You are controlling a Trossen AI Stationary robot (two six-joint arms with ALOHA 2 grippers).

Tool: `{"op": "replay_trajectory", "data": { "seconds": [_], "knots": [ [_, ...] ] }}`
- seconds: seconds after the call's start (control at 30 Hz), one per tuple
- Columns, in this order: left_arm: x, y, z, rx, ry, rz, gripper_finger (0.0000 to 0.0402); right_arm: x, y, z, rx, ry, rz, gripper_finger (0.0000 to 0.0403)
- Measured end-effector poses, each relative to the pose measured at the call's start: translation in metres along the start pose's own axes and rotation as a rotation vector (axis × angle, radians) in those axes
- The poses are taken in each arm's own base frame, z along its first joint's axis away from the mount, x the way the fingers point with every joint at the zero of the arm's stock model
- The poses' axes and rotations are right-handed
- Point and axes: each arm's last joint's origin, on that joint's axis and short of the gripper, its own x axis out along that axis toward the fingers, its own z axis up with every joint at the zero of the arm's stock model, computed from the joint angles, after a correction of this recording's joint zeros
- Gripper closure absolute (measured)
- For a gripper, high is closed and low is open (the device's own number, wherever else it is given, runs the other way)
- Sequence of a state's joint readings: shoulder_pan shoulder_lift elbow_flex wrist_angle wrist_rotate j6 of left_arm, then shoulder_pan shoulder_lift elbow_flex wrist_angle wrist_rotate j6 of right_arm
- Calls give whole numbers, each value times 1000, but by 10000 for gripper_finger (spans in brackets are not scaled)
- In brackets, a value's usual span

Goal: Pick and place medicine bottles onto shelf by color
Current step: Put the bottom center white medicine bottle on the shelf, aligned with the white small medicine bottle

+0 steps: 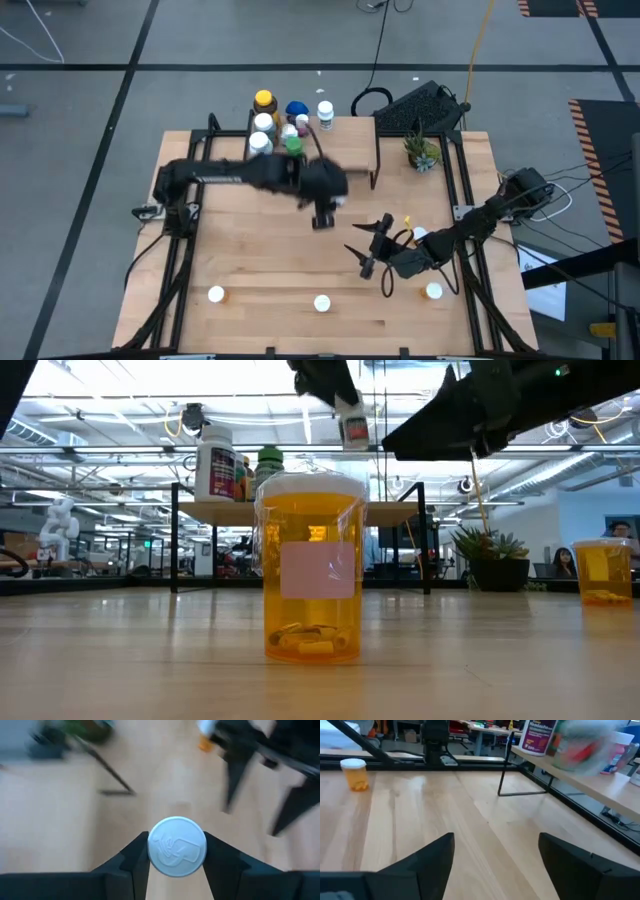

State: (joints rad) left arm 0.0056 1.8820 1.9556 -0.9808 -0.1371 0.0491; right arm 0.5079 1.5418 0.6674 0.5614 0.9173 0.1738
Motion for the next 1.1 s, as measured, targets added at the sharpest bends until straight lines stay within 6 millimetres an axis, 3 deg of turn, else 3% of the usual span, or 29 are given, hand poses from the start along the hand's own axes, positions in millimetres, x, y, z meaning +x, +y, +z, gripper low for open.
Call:
{"op": "replay_trajectory", "data": {
  "seconds": [0.1, 0.2, 0.37, 0.5, 0.63, 0.8, 1.1],
  "knots": [
    [-21, 40, 11, 66, -57, 59, 248, 0, -1, -4, -5, 25, -5, 120],
    [-28, 85, 8, 117, -86, 48, 248, 1, -8, -15, 9, 63, -28, 125],
    [-15, 155, -14, 114, -84, 20, 248, 7, -25, -32, 27, 102, -86, 125],
    [1, 192, -32, 79, -18, 44, 248, 19, -40, -34, -9, 124, -143, 126],
    [17, 206, -42, 65, 9, 14, 248, 33, -54, -33, -20, 150, -116, 126],
    [36, 209, -46, 92, 47, -7, 247, 44, -66, -33, -4, 177, -102, 126],
    [39, 210, -47, 74, 77, 32, 247, 46, -85, -17, 14, 128, -153, 126]
  ]
}}
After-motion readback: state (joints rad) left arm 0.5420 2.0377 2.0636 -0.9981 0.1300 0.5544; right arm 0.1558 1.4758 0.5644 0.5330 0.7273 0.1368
